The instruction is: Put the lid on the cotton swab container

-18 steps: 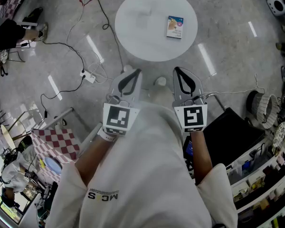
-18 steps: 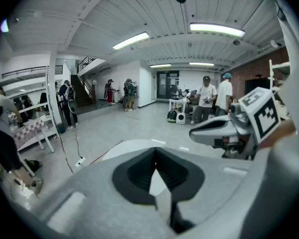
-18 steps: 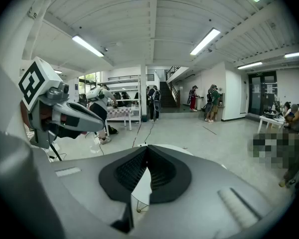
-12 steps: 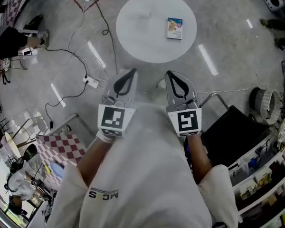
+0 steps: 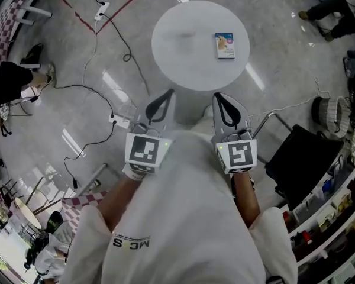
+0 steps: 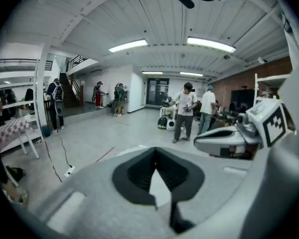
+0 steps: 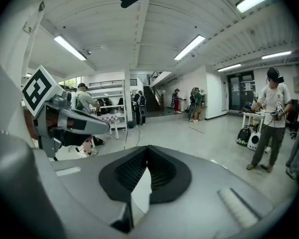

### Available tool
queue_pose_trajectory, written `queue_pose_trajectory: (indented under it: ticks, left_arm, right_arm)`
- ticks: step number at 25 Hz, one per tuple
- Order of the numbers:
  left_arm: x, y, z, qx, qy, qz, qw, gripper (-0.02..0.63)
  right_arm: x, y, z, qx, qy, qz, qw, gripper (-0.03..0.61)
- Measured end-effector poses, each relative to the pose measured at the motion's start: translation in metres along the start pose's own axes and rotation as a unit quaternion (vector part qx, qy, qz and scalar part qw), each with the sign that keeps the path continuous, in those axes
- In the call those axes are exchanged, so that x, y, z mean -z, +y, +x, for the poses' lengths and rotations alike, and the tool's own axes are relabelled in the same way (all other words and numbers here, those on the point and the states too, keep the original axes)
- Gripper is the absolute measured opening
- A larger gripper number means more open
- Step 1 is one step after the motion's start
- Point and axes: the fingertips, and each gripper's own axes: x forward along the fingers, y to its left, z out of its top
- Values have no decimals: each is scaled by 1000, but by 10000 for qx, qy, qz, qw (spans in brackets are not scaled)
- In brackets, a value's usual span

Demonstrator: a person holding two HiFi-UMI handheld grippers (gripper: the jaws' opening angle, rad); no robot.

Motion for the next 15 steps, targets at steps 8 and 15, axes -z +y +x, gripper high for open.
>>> queue_pose_trajectory:
  ticks: [8, 15]
  left_arm:
    - [3, 121, -38, 293, -59, -114, 9995, 0]
    - [8, 180, -29, 630, 100, -100, 9979, 0]
  right_arm:
    - [-33, 63, 71, 500, 202, -175, 9984, -3]
    - [-57, 108, 119, 448, 197, -602, 9970, -3]
